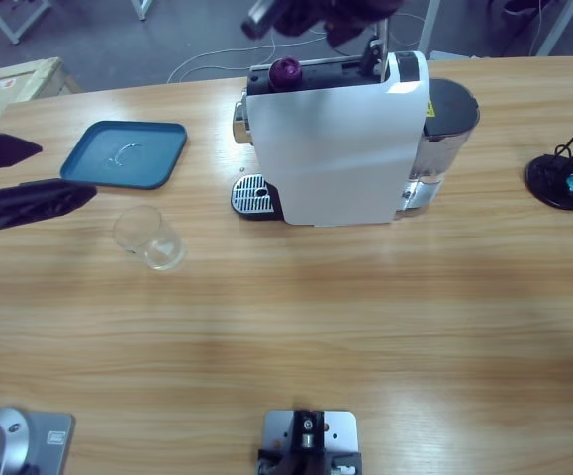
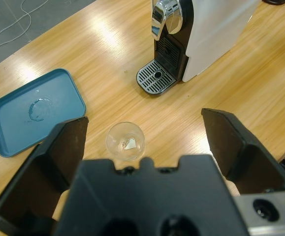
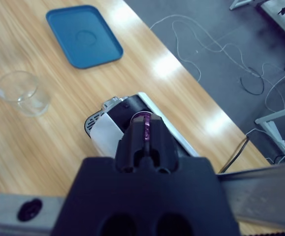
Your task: Pour coffee
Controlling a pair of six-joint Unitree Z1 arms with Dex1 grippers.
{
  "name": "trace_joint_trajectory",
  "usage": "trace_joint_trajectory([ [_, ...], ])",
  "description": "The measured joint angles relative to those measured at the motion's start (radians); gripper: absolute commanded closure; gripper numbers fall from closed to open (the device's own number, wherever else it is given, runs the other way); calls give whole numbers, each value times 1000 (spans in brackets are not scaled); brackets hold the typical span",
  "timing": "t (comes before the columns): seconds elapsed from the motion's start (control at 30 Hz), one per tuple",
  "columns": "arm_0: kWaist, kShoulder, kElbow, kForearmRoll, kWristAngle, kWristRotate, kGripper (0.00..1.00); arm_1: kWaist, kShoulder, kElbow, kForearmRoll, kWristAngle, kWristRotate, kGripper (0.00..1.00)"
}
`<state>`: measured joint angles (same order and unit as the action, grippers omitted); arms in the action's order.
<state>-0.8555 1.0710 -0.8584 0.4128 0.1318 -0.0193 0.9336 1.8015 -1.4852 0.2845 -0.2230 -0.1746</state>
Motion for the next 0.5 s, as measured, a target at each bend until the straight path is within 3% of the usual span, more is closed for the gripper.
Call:
trace_joint_trajectory([
  [0.5,0,0,0,0,0,0,4,0,50,-20,0,43,3,1000],
])
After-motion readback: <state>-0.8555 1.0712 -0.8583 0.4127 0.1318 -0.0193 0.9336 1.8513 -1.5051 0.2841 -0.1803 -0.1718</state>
